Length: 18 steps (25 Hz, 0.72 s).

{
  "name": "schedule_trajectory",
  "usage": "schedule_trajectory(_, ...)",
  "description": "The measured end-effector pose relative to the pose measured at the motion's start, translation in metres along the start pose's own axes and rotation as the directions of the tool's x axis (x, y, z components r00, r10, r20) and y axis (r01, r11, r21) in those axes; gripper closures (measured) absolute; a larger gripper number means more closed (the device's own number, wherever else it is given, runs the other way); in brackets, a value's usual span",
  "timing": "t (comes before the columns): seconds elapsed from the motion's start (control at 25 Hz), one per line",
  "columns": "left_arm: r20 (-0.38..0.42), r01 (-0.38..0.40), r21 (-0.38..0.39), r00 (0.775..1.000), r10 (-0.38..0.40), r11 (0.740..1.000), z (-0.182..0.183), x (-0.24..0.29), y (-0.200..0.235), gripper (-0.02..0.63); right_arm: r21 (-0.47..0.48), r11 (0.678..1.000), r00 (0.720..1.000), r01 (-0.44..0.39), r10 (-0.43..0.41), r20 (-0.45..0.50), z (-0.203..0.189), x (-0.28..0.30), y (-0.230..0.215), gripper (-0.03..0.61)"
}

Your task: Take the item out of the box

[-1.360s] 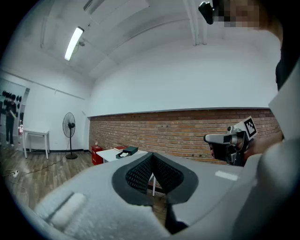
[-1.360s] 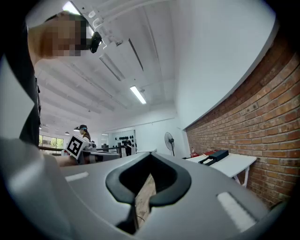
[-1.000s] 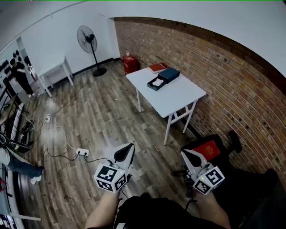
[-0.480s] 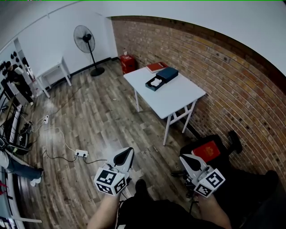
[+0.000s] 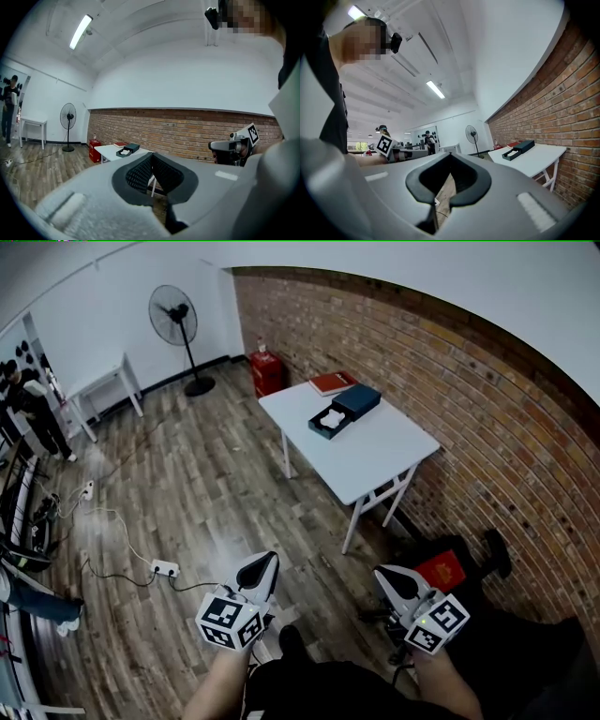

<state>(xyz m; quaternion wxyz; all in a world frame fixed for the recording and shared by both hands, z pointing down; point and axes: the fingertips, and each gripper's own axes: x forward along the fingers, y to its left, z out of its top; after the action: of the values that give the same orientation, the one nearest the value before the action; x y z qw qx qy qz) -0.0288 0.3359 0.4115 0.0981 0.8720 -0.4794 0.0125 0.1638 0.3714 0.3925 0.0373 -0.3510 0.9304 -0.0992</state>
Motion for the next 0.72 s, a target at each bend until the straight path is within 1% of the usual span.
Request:
schedule_trajectory(0.12,-0.006,0.013,-0.004,1.000,-0.013,1.000,0.004,0.019,0.026,0.614,-0.001,1.000,1.000,0.006,-0.006,-0.021,-0.004,0.027,-0.010,0.578)
schedule_trajectory(0.32,-0.007,0.047,-0.004,0.999,-0.048,0.999,0.013,0.047,0.064,0.614,-0.007,0.999,0.998,0.050,-0.050,-0.034,-0.003,0.068,-0.029,0.578)
schedule_trajectory(0.48,0.003,0.066,-0.012,0.998,-0.066,0.998,0.022,0.062,0.096,0.614,-0.018,0.998,0.996,0.067,-0.068,-0.050,0.000,0.103,-0.036,0.578)
schedule_trajectory(0.72,0.016,0.075,-0.030,0.997,-0.074,0.997,0.027,0.062,0.140,0.614,-0.015,0.999,0.997,0.048,-0.049,-0.065,-0.001,0.160,-0.030,0.578)
